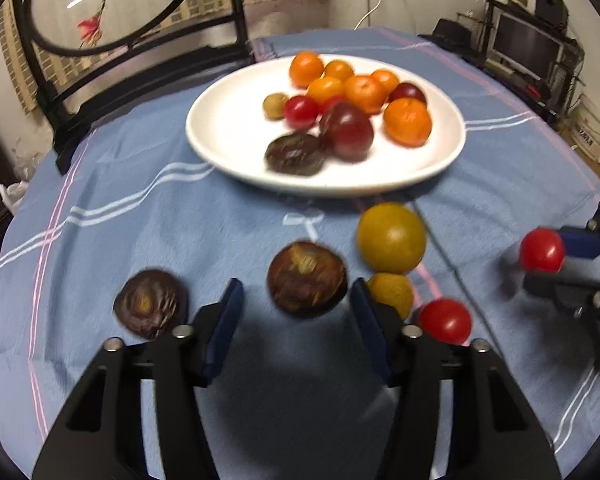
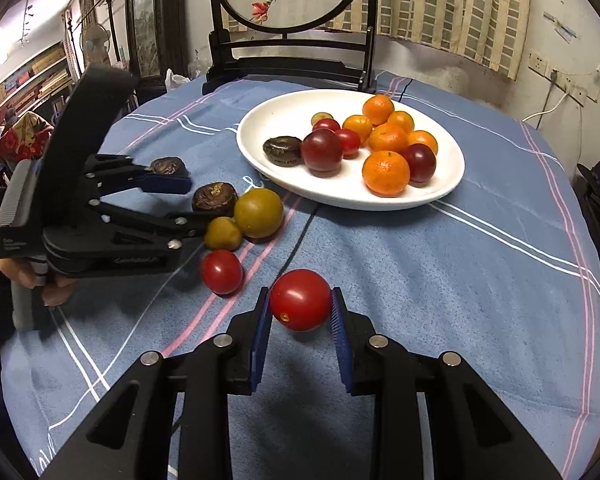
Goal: Organize fruits
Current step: 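Grasp a red tomato with the right gripper while the left grasps a dark brown fruit, then carry the tomato and brown fruit onto the white plate and open both grippers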
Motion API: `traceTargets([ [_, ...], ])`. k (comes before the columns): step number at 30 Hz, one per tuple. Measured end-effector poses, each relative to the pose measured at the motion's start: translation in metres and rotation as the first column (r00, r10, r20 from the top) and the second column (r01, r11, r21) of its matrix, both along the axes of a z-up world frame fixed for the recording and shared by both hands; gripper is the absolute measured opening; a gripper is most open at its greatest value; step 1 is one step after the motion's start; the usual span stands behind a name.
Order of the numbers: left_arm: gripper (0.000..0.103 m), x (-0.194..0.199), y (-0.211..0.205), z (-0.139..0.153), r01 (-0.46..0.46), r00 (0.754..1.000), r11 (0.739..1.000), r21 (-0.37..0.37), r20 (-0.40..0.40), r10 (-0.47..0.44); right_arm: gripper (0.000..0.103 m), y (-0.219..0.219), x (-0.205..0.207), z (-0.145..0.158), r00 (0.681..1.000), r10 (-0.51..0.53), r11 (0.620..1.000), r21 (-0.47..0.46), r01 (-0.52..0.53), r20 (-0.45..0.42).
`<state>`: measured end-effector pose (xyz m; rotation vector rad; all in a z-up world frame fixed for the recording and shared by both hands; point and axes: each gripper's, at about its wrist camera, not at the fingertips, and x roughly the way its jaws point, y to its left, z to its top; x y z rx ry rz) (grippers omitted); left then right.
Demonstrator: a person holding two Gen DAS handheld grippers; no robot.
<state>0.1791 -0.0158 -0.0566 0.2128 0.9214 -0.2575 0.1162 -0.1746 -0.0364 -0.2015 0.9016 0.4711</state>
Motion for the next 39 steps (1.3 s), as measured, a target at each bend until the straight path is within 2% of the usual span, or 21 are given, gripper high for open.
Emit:
traceTargets([
  [6,0.040,0.004,0.006,0.005,-0.035,0.999,0.999,-0.023,-0.019,0.035,0.030,0.004,0.001,0.003,1.000,0.005,1.000,0.001,-0.005,0.011],
  [13,0.040,0.001,0.012,0.046,-0.027,0.998,0.997,-0.071,0.052,0.031,0.029,0.009,0.018,0.031,0.996,0.001,1.000,0.010,-0.002,0.093],
  [19,0.040,0.028,0.003,0.068,-0.049,0.994,0.994,-0.097,0.098,0.058,0.029,0.016,0.043,0.046,0.987,-0.016,1.000,0.021,0.013,0.157],
  [25,0.040,0.072,0.005,0.059,-0.130,0.988,0.984,-0.120,0.063,0.138,0.030,0.019,0.079,0.028,0.993,-0.063,0.998,0.023,0.061,0.100],
  [34,0.041,0.107,0.003,0.034,-0.177,0.984,0.978,-0.113,0.006,0.179,0.031,0.020,0.114,0.000,0.994,-0.111,0.993,0.044,0.112,-0.009],
  [35,0.045,0.109,0.004,0.033,-0.188,0.982,0.974,-0.127,-0.001,0.190,0.032,0.020,0.115,-0.002,0.993,-0.118,0.992,0.046,0.119,-0.013],
  [36,0.053,0.110,0.007,0.033,-0.201,0.979,0.968,-0.148,0.000,0.203,0.039,0.021,0.116,-0.004,0.993,-0.119,0.992,0.050,0.120,-0.019],
  [38,0.060,0.106,0.010,0.037,-0.212,0.976,0.964,-0.163,0.014,0.217,0.040,0.021,0.115,-0.003,0.992,-0.129,0.990,0.047,0.130,-0.011],
  [39,0.060,0.102,0.011,0.041,-0.208,0.976,0.963,-0.168,0.024,0.215,0.040,0.020,0.114,-0.003,0.992,-0.129,0.990,0.048,0.130,-0.012],
])
